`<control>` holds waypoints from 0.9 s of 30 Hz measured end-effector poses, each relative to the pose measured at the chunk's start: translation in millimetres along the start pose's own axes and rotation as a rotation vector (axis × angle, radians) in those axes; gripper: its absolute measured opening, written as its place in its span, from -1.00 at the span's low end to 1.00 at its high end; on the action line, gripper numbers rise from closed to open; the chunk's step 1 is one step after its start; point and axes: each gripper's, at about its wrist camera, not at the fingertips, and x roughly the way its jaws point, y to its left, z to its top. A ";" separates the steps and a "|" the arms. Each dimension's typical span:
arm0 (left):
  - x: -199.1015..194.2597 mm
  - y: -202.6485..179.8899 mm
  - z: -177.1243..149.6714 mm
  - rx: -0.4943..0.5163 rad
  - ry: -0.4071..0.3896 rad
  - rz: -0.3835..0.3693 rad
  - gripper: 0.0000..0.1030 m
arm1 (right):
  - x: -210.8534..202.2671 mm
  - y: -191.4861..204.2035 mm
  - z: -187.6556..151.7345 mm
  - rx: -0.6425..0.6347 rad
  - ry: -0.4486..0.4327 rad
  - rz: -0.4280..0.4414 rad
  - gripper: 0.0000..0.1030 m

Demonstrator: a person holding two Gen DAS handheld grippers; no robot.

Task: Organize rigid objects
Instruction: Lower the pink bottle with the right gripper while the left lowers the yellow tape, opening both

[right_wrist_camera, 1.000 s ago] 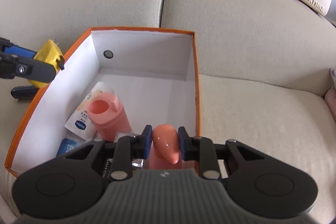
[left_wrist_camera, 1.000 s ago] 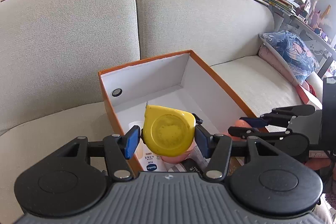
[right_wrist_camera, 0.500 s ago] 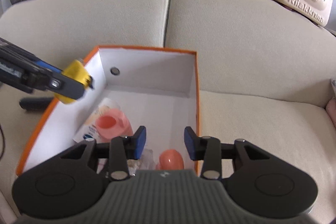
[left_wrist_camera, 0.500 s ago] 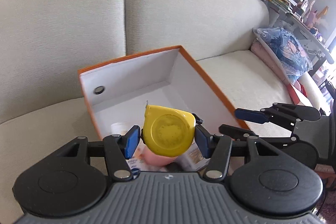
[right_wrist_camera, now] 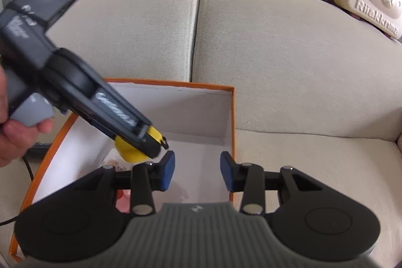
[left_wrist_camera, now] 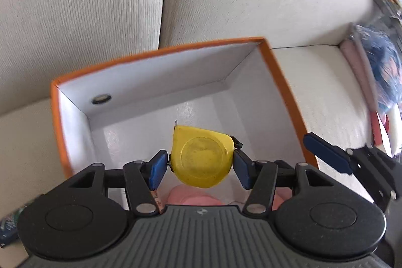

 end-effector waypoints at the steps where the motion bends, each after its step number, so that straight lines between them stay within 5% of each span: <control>1: 5.5 0.5 0.0 -0.007 0.012 0.007 0.27 | 2.2 1.7 0.0 -0.014 0.000 -0.007 -0.20; 12: 49.8 9.3 -9.8 -0.064 0.113 0.074 0.27 | 16.7 -3.5 -7.1 -0.019 0.014 -0.002 -0.20; 27: 41.4 6.8 -11.6 -0.074 0.099 0.058 0.29 | 14.7 1.2 -10.1 -0.033 0.032 -0.009 -0.14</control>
